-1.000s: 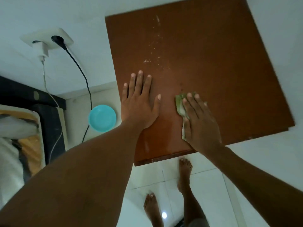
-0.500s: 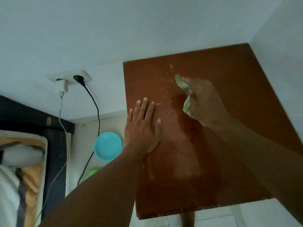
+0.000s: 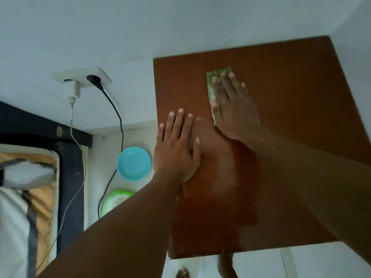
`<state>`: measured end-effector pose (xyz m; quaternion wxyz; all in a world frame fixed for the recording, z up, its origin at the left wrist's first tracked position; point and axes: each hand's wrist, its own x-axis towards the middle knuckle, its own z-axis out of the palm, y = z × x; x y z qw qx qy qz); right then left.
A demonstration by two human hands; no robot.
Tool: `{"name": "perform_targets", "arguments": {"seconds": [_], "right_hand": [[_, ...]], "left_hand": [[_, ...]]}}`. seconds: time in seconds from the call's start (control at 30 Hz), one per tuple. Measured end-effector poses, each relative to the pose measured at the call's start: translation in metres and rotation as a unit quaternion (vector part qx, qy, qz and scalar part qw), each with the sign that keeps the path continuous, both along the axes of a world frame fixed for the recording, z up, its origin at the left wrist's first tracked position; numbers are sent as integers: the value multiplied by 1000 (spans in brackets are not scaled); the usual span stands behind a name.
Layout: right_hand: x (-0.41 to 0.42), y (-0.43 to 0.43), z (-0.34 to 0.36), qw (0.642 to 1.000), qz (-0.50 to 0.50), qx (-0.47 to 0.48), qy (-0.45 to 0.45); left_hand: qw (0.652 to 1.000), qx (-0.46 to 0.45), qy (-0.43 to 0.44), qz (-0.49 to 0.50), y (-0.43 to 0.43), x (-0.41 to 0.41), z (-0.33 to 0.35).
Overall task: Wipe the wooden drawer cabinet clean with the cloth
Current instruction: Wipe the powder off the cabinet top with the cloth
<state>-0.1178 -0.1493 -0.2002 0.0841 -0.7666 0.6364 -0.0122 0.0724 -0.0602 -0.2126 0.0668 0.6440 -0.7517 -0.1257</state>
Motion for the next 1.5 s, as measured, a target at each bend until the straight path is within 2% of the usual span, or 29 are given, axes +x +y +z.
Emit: {"name": "perform_targets", "arguments": {"seconds": [0.33,0.57,0.67,0.77,0.9,1.0,1.2,1.33,1.5], "right_hand": [[-5,192,2,999,-34,1,6],[1,308,1,994,-38,-65,-85],[-9,326,12,993,6,-33,-114],[-15,289,45,984,16,19,-179],[1,156,68,982,-34,-10,-186],[12,62,60,984,-64,-24,-164],[29,-46,49,993,-62,-13,-103],[32,-68,25,999,1,41,6],[30,-31,3,999,10,22,33]], "left_hand": [[1000,2,-4,-10,0,0,8],[1000,-12,0,-14,3,0,7],[1000,-6,1,-11,7,1,7],[1000,26,6,3,35,5,14],[999,29,27,0,107,1,14],[999,6,23,33,123,-1,5],[998,-25,40,46,119,-1,-1],[997,-21,49,47,118,-1,-3],[997,-28,55,42,116,1,-5]]}}
